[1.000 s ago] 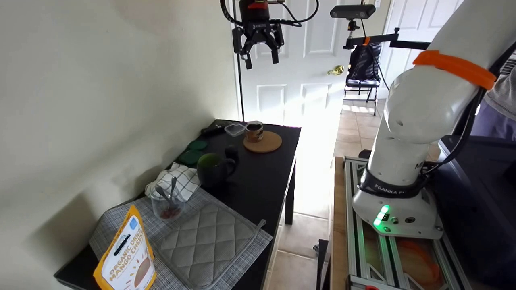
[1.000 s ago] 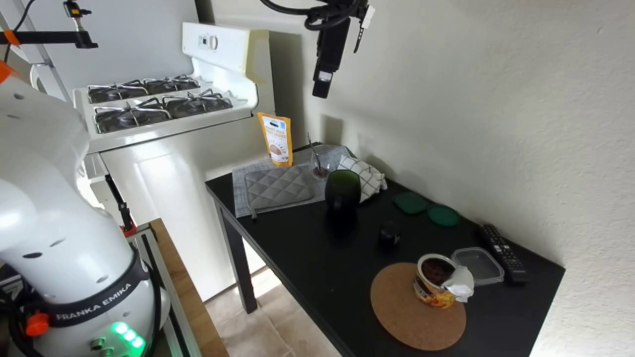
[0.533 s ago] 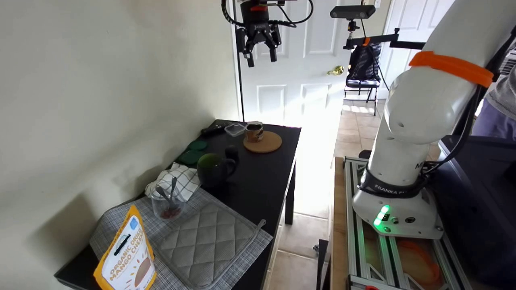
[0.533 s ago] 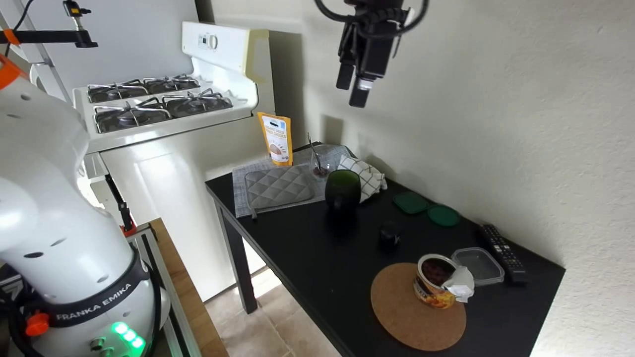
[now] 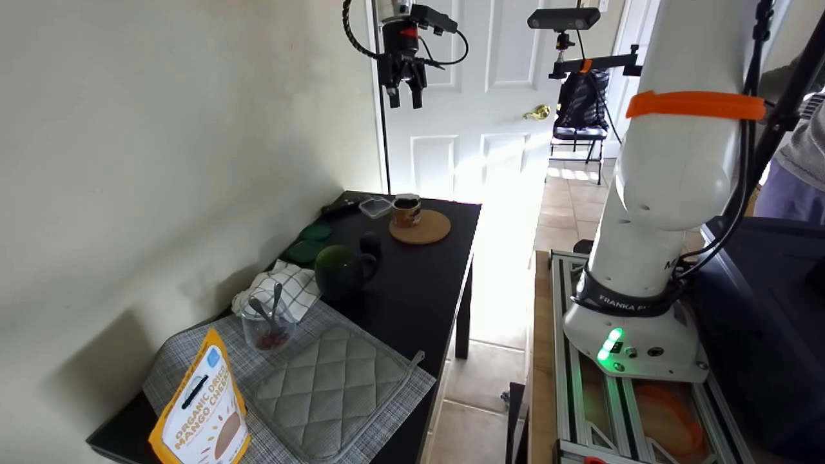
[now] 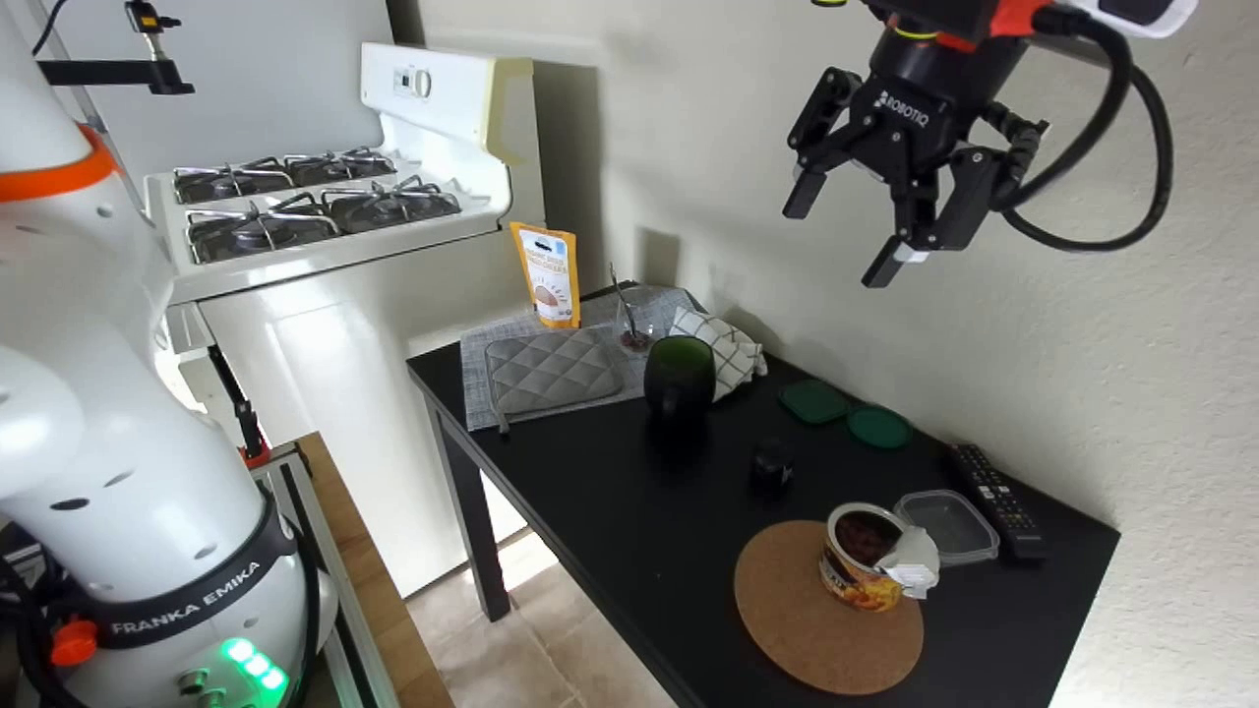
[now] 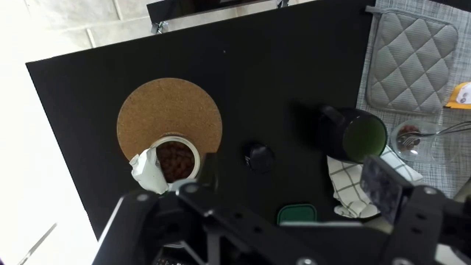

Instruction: Pick up the black remote and put it on the gray oven mat

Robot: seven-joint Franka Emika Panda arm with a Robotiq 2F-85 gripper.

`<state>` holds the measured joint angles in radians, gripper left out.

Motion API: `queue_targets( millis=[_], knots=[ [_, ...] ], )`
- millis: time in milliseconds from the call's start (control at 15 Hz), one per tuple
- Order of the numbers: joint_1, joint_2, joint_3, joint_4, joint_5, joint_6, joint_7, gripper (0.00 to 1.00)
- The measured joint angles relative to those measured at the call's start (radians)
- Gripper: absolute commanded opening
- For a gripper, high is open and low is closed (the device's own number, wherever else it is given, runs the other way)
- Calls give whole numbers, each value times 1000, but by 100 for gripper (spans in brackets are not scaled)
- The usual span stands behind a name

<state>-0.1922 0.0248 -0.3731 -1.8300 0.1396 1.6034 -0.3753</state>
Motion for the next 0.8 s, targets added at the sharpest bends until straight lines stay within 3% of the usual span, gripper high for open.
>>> queue_targets(
  millis=[400,800],
  knots=[
    [-7,37,9,42,4,-6,-16,100],
    [-6,18,112,-79,-158,360,-43,100]
  ],
)
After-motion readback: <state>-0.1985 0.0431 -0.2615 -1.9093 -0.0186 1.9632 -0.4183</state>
